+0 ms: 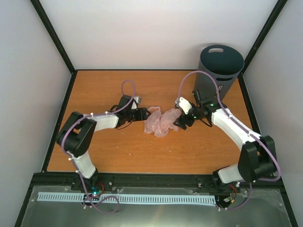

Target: Put the trash bags into the trash bin

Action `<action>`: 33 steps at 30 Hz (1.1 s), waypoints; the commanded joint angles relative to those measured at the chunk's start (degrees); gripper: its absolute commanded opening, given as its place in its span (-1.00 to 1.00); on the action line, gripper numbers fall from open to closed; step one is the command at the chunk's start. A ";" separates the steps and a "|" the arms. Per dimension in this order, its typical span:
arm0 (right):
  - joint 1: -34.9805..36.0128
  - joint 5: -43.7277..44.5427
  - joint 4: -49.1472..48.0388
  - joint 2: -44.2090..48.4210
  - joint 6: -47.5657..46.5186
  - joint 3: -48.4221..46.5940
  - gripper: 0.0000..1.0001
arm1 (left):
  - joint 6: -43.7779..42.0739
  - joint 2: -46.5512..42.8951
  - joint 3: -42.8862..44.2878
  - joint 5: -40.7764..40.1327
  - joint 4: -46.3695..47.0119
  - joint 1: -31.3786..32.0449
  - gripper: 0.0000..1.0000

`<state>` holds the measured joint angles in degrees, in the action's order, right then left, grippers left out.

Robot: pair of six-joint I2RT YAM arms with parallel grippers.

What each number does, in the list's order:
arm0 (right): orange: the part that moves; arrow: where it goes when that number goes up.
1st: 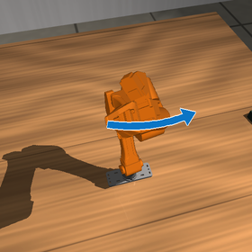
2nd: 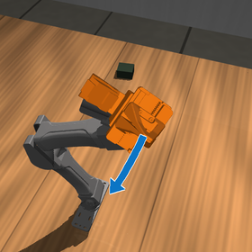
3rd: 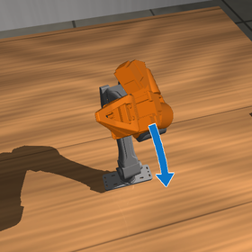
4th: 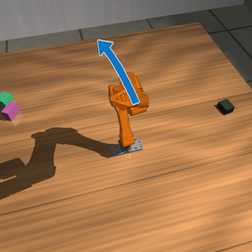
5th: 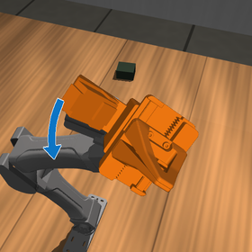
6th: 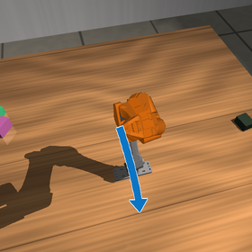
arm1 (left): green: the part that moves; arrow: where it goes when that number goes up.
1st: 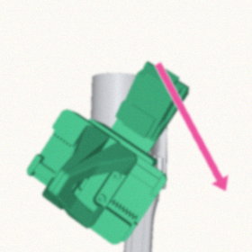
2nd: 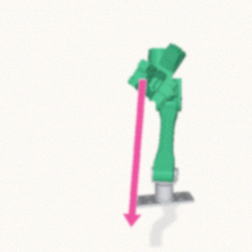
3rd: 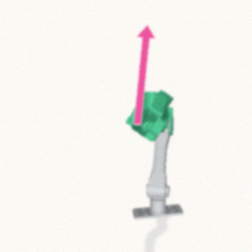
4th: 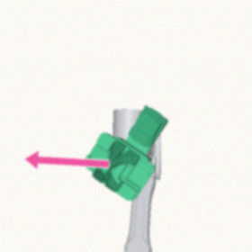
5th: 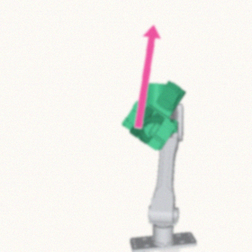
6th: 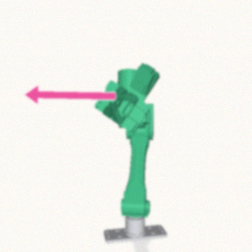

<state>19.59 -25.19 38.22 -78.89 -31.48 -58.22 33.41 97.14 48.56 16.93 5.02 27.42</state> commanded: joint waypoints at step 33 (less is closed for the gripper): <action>-5.00 1.79 0.42 24.40 4.60 6.18 0.50 | -10.78 -37.17 -10.74 -5.02 8.58 10.07 -0.99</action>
<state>14.76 -19.09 32.45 -59.55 -28.25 -47.37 25.04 59.70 39.62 14.22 10.59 35.11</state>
